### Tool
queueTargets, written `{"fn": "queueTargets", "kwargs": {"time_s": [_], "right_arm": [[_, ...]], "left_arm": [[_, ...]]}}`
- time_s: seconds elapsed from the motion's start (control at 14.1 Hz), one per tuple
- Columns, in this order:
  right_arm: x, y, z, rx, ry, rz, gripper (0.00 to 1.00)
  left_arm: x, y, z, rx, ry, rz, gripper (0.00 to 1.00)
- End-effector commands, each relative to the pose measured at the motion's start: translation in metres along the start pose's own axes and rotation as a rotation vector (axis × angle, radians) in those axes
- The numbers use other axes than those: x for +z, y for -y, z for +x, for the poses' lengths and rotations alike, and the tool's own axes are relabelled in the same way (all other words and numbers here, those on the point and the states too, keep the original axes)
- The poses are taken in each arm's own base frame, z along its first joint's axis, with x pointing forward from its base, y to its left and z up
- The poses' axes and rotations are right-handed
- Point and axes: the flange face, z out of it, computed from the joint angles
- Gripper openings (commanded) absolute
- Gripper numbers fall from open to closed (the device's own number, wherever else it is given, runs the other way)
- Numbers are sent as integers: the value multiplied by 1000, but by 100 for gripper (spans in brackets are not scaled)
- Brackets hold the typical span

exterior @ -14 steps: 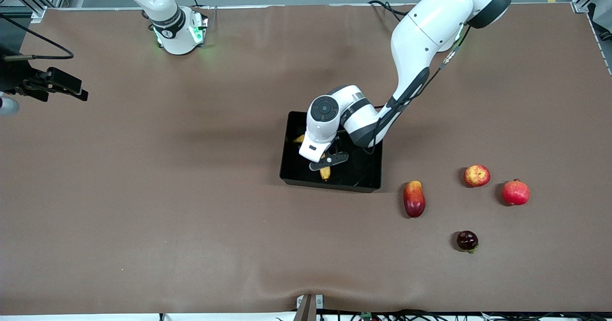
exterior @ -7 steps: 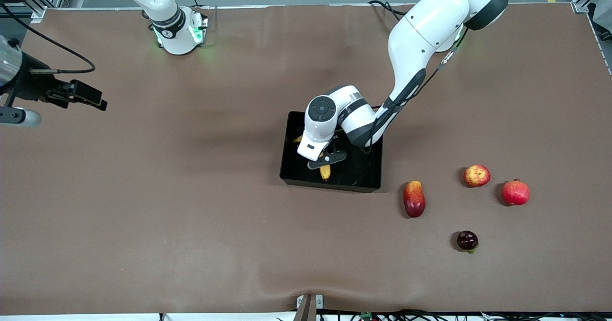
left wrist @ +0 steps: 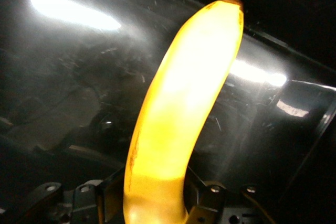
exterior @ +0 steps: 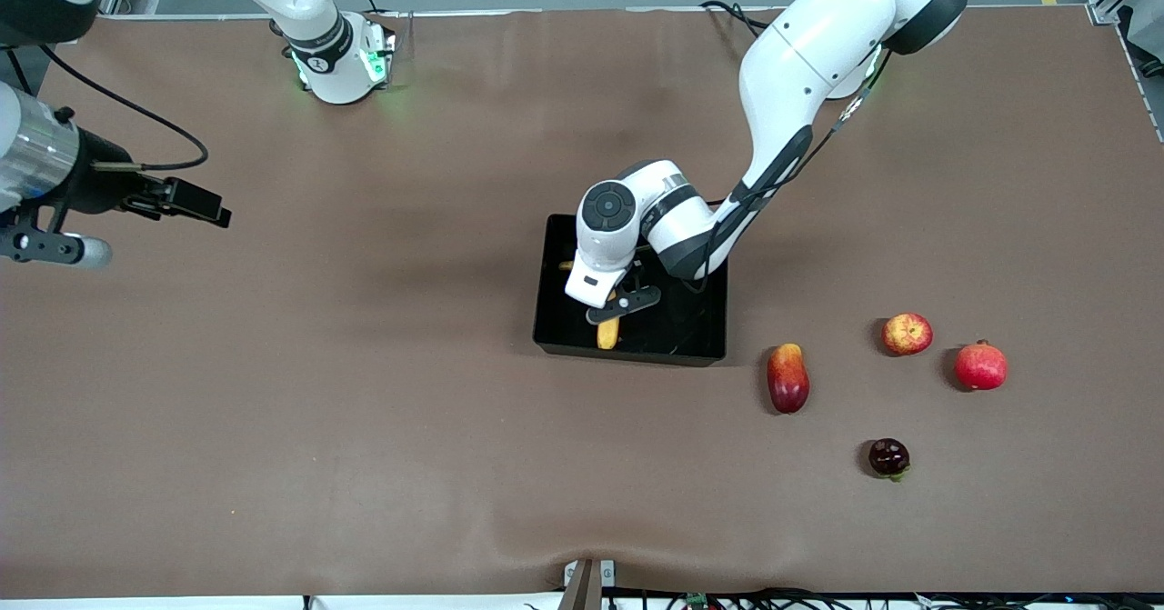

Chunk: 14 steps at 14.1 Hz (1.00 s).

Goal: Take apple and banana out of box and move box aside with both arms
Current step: 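Lift the banana with the left gripper while the right gripper reaches the tray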

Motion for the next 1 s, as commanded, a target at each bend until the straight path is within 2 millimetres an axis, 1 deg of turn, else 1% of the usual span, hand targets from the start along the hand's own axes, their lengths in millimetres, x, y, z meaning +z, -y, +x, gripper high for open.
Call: {"fn": "queueTargets", "kwargs": {"time_s": [0.0,0.21,0.36,0.5,0.64,0.78,0.85,0.93], "right_arm": [[0,13,3,38,-12,12,100],[10,18,8,35,2,7,100],[17,24,15,28,-4,8,100],[30,38,17,7,7,0,100],[52,56,27,-15,13,-4,100],[76,77,34,-37,28,-16,100],[91,87,38,-18,36,-22,100],[104,98,42,24,37,-26,100]], "left_arm": [[-68,2,5,-31,-55,9,0],[-134,7,11,-72,-67,-34,0],[-170,28,34,-107,-88,-15,0],[-196,53,51,-101,-63,20,0],[-202,85,73,-124,-37,111,0],[-198,120,97,-110,-1,189,0],[-196,146,118,-136,8,204,0],[-192,170,134,-148,21,221,0]]}}
